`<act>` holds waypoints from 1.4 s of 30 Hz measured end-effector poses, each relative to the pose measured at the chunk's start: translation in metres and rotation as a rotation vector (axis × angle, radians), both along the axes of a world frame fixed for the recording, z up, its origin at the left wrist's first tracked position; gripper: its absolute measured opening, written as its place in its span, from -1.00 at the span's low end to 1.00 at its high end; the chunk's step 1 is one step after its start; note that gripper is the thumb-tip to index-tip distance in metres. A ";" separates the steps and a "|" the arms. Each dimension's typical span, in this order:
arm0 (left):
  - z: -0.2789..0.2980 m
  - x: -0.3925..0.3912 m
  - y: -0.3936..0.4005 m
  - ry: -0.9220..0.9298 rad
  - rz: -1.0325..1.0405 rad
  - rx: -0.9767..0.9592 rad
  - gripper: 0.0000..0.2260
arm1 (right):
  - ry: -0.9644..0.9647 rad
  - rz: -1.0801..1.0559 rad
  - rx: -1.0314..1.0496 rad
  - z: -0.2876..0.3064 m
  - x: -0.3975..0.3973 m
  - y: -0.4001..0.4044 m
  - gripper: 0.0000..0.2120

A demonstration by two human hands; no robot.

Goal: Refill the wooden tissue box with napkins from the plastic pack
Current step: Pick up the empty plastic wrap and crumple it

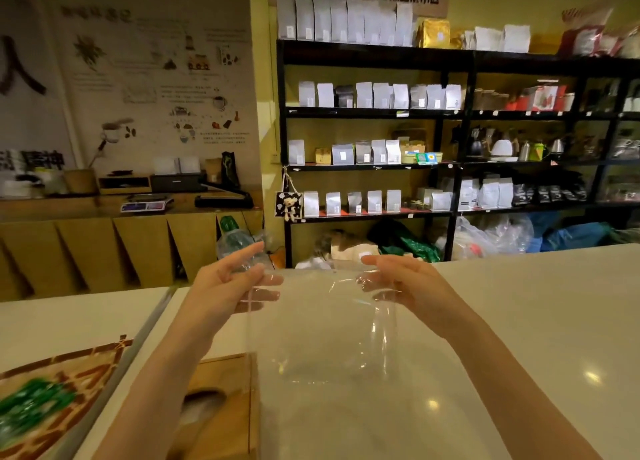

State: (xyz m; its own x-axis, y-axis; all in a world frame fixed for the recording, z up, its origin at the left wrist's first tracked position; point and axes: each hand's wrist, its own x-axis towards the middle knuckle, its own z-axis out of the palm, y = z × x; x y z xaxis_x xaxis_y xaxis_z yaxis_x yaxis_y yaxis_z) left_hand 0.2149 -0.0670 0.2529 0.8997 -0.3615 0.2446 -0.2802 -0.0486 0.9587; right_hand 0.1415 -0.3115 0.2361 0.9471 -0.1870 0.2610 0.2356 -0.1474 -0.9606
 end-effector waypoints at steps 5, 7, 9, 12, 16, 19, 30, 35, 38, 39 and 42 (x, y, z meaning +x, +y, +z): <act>0.004 0.004 0.009 -0.138 0.107 0.116 -0.88 | 0.067 0.063 -0.267 0.007 0.008 -0.002 -0.56; 0.003 0.007 0.011 -0.159 0.130 0.250 -0.87 | 0.090 0.037 -0.324 0.007 0.013 -0.002 -0.51; 0.001 0.009 0.012 -0.194 0.159 0.389 -0.70 | 0.100 -0.010 -0.413 0.003 0.019 -0.002 -0.51; 0.000 0.008 0.009 -0.304 0.255 0.502 -0.65 | 0.058 -0.129 -0.510 -0.003 0.026 -0.001 -0.71; -0.001 0.006 0.004 -0.455 0.348 0.512 -0.83 | -0.046 -0.241 -0.559 -0.007 0.029 -0.007 -0.97; -0.001 0.003 0.002 -0.475 0.333 0.496 -0.96 | -0.033 -0.175 -0.428 -0.001 0.021 -0.014 -0.87; 0.023 -0.039 0.012 -0.058 -0.410 0.701 -0.66 | -0.093 0.123 -0.058 0.030 -0.021 -0.023 -0.85; 0.002 -0.048 -0.012 0.083 -0.463 0.613 -0.28 | 0.020 0.283 -0.077 0.023 -0.015 -0.016 -0.78; -0.012 -0.057 -0.022 0.112 -0.375 0.479 -0.48 | 0.073 0.367 -0.139 0.019 -0.009 0.004 -0.79; -0.017 -0.063 -0.023 0.135 -0.362 0.452 -0.56 | 0.078 0.388 -0.160 0.019 -0.009 0.011 -0.81; -0.033 -0.084 -0.014 0.204 -0.323 0.356 -0.70 | 0.075 0.457 -0.234 0.023 -0.019 0.030 -0.78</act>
